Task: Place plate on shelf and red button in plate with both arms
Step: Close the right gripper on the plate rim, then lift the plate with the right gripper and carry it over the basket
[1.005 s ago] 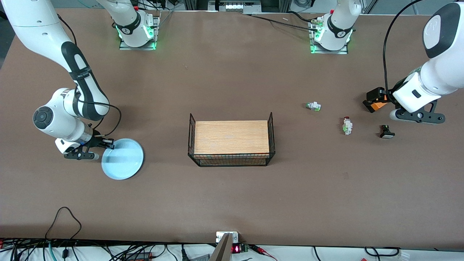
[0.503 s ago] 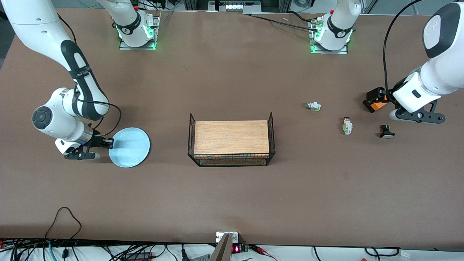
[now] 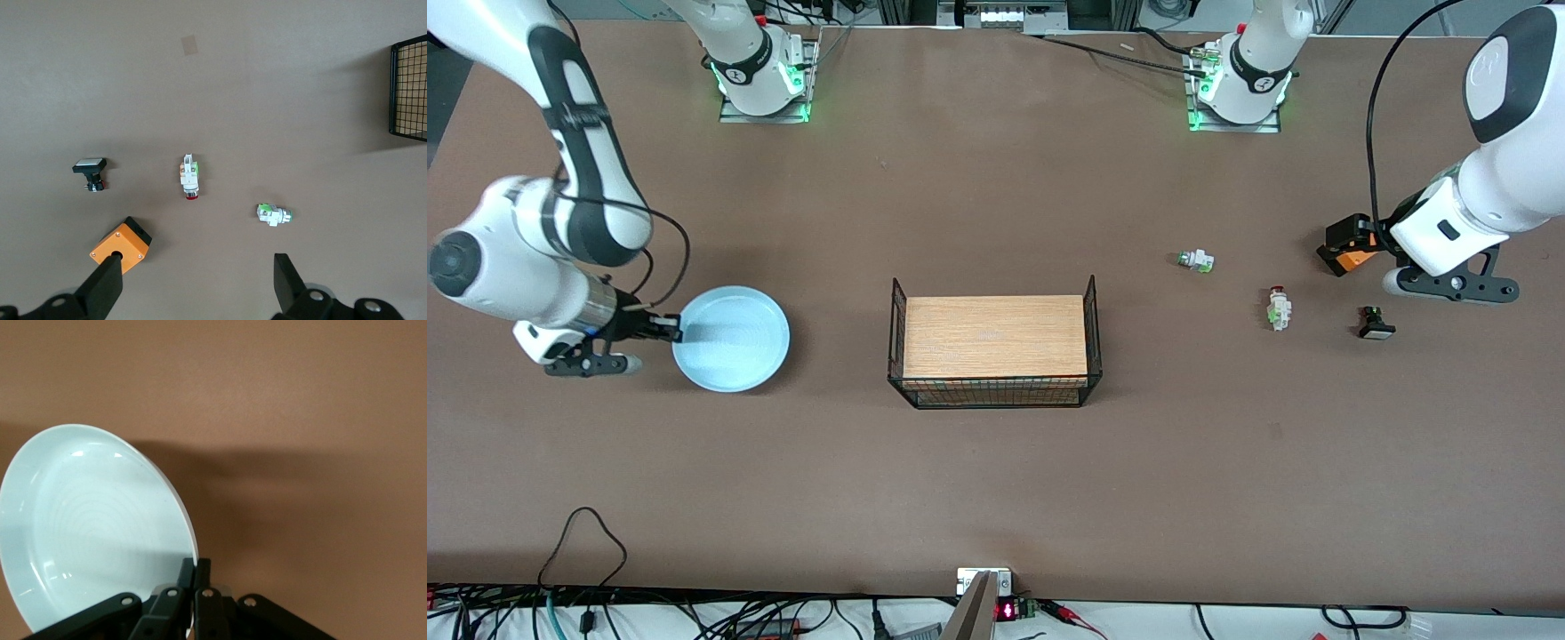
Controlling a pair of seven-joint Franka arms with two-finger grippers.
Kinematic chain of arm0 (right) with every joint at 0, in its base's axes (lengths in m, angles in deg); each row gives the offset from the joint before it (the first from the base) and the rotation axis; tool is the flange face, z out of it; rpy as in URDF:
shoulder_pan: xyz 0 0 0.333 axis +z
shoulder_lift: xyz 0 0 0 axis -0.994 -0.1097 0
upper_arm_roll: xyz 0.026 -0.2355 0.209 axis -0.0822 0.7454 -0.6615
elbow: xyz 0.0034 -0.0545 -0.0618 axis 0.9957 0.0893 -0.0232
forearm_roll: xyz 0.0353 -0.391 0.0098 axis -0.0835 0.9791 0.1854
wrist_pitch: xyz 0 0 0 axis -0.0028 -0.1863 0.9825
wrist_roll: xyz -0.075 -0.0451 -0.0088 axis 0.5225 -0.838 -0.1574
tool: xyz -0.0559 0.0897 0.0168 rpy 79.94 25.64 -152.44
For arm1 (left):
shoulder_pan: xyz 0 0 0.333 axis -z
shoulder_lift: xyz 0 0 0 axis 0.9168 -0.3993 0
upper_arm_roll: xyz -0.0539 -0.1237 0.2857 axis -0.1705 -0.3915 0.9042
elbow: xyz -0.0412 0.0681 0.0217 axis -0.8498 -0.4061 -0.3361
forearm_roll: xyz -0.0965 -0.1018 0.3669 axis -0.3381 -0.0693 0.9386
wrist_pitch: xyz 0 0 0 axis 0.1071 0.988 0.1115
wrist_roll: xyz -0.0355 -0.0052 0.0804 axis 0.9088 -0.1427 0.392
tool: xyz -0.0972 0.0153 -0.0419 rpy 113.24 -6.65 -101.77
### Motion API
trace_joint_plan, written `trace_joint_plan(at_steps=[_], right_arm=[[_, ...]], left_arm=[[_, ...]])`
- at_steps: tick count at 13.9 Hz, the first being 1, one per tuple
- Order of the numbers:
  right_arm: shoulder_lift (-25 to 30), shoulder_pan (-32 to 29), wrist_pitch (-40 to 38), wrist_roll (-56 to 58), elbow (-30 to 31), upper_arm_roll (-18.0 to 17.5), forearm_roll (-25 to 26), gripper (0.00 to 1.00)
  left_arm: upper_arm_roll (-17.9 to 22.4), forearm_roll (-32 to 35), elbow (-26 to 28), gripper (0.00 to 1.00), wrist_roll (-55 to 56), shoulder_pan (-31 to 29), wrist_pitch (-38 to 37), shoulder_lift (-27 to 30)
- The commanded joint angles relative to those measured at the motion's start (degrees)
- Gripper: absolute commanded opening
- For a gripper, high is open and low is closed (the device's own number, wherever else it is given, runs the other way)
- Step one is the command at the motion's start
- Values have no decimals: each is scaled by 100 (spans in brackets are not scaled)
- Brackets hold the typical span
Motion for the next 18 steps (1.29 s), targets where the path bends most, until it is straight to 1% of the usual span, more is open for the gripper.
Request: trace_joint_plan(at_steps=[1, 3, 4, 5, 7, 10, 11, 13, 16, 18], right_arm=[[302, -4, -1000, 8, -430, -19, -158, 0], [363, 5, -1765, -176, -835, -54, -176, 0], [373, 5, -2126, -447, -1011, -54, -176, 0], [425, 31, -2347, -667, -1170, -80, -184, 0], [530, 49, -2804, -1316, -1460, -247, -508, 0], [601, 364, -3368, -3037, -1838, -274, -1132, 0], [645, 487, -3386, -3634, -1944, -396, -1342, 0], [671, 830, -3386, -4733, -2111, -546, -1424, 0], [654, 1786, -3185, -6334, -2190, -555, -1406, 0], [619, 2262, -2738, -7091, -2191, -555, -1362, 0]], left_arm=[[-23, 117, -86, 100, -32, -22, -112, 23], [-23, 117, -86, 100, -32, -22, -147, 23], [-23, 117, -86, 100, -32, -22, -147, 23], [-23, 117, -94, 100, -32, -22, -165, 23], [-23, 117, -86, 100, -23, -22, -174, 32], [-23, 117, -95, 100, -23, -22, -200, 32], [-23, 117, -95, 100, -23, -22, -200, 32], [-15, 117, -95, 100, -23, -22, -200, 32], [-15, 117, -95, 100, -23, -22, -209, 32], [-32, 117, -95, 100, -23, -22, -218, 41]])
